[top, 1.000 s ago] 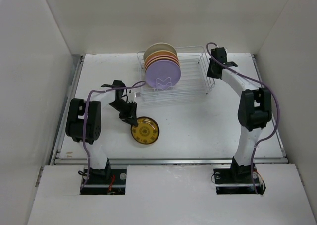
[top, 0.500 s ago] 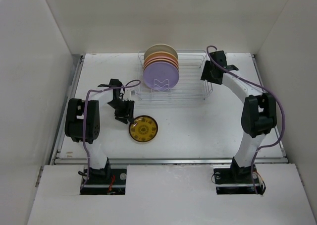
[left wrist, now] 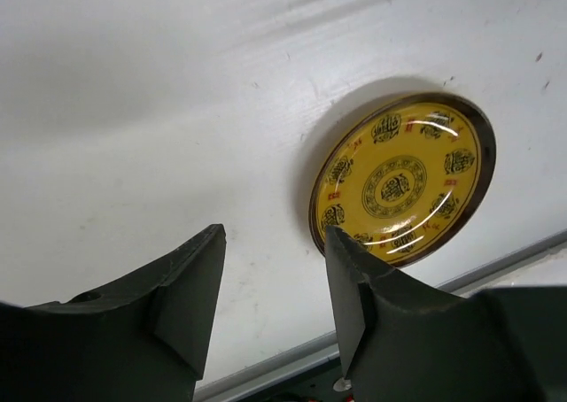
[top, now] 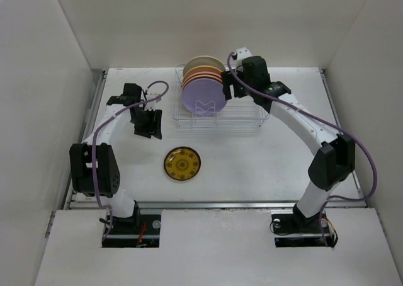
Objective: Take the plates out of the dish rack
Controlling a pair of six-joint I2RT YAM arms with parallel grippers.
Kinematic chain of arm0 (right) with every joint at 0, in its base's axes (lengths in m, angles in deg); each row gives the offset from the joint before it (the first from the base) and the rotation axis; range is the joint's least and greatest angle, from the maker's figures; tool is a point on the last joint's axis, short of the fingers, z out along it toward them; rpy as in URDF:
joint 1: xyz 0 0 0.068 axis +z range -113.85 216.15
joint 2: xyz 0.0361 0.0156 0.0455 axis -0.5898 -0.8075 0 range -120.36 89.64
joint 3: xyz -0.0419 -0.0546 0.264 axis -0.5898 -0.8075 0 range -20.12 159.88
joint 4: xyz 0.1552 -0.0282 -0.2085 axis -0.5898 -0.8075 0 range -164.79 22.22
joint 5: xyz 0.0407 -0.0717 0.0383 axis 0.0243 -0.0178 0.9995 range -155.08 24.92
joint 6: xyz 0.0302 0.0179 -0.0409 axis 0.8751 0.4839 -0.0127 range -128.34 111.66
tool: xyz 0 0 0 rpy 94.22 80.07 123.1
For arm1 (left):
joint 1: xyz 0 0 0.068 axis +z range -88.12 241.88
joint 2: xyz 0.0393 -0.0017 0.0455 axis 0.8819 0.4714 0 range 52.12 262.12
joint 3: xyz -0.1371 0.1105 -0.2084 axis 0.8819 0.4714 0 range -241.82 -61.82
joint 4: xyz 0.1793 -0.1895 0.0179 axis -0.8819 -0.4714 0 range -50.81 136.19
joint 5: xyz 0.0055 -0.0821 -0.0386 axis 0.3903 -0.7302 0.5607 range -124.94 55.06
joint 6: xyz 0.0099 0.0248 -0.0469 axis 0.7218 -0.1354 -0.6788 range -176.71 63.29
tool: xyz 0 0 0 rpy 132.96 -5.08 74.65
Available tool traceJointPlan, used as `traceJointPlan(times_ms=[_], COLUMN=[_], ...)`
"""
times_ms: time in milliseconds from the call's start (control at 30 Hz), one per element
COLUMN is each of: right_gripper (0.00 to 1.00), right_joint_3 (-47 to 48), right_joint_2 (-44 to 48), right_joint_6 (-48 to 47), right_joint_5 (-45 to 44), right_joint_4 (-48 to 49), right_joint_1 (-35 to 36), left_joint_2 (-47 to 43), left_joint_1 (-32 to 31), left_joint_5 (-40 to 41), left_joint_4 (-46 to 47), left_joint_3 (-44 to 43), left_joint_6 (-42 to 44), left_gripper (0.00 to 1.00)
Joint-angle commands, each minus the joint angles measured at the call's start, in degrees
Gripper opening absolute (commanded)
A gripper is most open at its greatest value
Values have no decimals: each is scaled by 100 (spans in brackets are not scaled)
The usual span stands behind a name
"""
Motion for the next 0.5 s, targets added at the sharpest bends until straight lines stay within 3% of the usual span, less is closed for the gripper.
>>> traceJointPlan(times_ms=[0, 100, 200, 367, 400, 467], right_gripper=[86, 71, 70, 52, 44, 44], right_joint_3=[191, 357, 901, 1535, 1536, 1536], right_joint_2=[-281, -535, -1017, -1678, -1731, -1784], right_joint_6=[-588, -728, -869, -1116, -1116, -1116], right_joint_5=[699, 832, 832, 893, 832, 762], right_joint_4=[459, 952, 900, 698, 698, 855], right_joint_1=[110, 215, 215, 267, 268, 268], left_joint_2=[-194, -142, -141, -80, -80, -80], left_joint_1=[82, 82, 134, 135, 135, 135], left_joint_5=[-72, -10, 191, 543, 544, 544], left_joint_4=[-406, -529, -529, -529, -477, -477], left_joint_3=[-457, -624, -686, -634, -564, -511], left_joint_6=[169, 169, 169, -51, -51, -104], left_gripper=[47, 47, 47, 47, 47, 47])
